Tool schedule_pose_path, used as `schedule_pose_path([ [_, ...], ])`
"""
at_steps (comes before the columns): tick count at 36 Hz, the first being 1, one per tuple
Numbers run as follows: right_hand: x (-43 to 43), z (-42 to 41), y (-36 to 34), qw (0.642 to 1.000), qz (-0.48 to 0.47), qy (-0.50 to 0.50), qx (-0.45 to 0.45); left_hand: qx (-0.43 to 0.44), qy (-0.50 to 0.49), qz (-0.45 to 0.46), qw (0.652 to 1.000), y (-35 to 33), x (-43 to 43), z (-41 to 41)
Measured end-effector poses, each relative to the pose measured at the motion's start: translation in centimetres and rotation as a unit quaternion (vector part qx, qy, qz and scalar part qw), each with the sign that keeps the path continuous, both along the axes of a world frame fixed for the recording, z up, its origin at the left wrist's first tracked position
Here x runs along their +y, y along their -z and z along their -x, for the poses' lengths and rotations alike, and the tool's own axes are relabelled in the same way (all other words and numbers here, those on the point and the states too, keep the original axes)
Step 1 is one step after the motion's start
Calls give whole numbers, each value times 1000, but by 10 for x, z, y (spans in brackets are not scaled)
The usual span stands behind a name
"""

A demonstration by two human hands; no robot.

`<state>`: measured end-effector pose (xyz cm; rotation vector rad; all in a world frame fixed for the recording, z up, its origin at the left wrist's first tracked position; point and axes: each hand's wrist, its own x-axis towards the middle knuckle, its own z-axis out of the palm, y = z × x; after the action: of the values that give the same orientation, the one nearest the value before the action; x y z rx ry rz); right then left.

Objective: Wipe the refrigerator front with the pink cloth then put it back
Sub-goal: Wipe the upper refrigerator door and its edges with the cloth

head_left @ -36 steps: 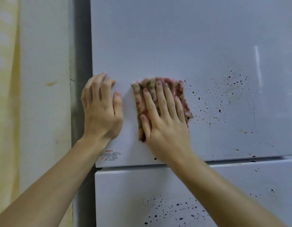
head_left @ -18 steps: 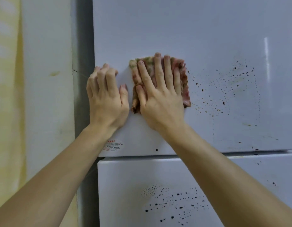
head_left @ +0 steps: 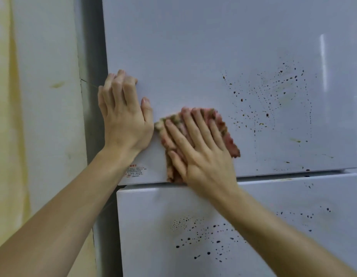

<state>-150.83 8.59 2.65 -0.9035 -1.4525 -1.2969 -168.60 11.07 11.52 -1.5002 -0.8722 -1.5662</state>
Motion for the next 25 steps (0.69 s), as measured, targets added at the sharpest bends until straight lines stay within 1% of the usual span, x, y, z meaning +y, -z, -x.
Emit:
schedule_pose_path([
  [3,2,-15,-59,998,-40,13,47,0,-8,-3,1000,3,3,1],
  [6,-1,-21,-103,997,-12,34,62,6,-8,-14,1000,6,4,2],
  [8,-3,-20,-114,996,1,42,76,25,-3,-10,1000,8,3,0],
  [12,-1,-15,-104,994,-16,41,100,43,-2,9,999,13,0,-3],
  [16,0,-21,-68,994,-40,27,96,49,-15,12,999,20,1,-2],
  [20,-2,-31,-28,996,-18,29,80,48,-24,19,998,21,2,-2],
  [22,-4,-35,-26,997,-9,23,73,48,-28,19,998,21,2,-2],
  [25,-6,-34,-45,997,-12,21,76,46,-32,15,998,20,2,-2],
])
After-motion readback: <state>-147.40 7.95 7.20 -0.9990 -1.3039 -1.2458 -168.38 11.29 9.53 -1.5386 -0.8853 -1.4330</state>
